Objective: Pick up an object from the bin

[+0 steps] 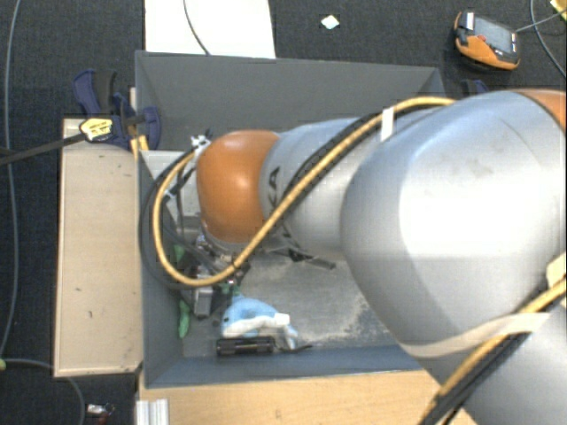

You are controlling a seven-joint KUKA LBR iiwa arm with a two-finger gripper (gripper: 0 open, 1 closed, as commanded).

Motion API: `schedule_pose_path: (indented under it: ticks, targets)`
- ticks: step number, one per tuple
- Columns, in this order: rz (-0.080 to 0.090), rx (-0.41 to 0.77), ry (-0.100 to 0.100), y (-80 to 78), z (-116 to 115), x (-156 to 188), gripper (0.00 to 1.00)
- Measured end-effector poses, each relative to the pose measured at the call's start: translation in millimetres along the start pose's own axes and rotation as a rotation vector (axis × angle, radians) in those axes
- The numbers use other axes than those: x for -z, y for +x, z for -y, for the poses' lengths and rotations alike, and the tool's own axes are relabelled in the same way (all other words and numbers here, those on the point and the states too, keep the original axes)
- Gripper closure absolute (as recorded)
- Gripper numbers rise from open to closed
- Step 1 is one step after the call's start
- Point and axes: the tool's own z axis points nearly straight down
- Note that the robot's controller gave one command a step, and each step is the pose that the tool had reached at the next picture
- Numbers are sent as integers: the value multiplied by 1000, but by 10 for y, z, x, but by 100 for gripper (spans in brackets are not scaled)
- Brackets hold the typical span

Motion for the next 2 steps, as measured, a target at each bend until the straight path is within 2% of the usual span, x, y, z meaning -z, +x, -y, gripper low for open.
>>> schedule_pose_path:
  ticks: [1, 2]
  targets:
    - [-1, -36, 2, 29, 26, 17, 0]
    - [2, -11, 1, -4, 16, 16, 0]
